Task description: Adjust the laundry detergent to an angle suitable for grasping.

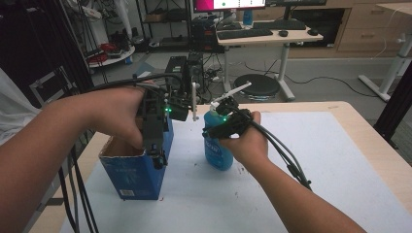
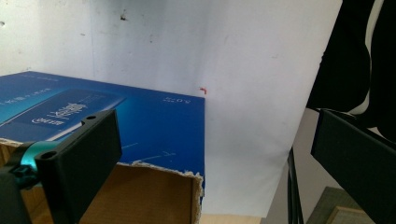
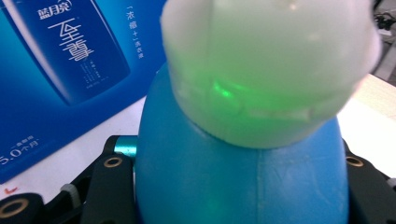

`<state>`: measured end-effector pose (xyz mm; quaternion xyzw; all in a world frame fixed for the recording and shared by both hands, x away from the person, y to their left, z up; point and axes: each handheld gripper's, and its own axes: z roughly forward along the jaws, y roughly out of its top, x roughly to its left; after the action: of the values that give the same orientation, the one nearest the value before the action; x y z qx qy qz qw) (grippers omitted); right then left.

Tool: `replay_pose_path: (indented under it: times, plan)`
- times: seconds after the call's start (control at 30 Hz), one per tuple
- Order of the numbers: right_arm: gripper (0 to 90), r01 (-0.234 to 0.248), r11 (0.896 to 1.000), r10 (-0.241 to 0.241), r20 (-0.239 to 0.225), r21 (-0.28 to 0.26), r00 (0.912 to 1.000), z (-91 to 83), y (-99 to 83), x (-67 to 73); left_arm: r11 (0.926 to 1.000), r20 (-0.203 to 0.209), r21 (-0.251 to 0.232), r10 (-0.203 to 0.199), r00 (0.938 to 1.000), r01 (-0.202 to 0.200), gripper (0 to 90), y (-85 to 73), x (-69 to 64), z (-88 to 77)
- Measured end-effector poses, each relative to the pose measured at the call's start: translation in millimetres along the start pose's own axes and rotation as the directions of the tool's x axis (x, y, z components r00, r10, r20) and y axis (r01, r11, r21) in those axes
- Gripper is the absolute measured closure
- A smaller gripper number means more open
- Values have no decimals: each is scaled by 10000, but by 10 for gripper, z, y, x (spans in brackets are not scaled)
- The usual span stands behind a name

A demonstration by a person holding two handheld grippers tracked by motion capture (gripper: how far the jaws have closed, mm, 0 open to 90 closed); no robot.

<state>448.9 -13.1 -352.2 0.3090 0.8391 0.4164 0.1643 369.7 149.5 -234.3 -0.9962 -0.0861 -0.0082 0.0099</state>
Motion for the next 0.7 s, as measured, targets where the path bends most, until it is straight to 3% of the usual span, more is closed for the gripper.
replay_pose_path:
  times: [0.37,0.53,0.7]
  plan:
    - [436,-7,10000,7,-46,-47,10000,-18,-9,-7,10000,1,39,-70,10000,70,17,-2,-3,-2]
    - [436,256,9996,-252,209,-156,9995,-55,-11,29,10000,8,53,-77,10000,77,17,13,4,5]
    - [436,117,9994,-114,99,-322,9999,-140,14,-16,10000,-2,56,-29,10000,29,17,37,-2,-3]
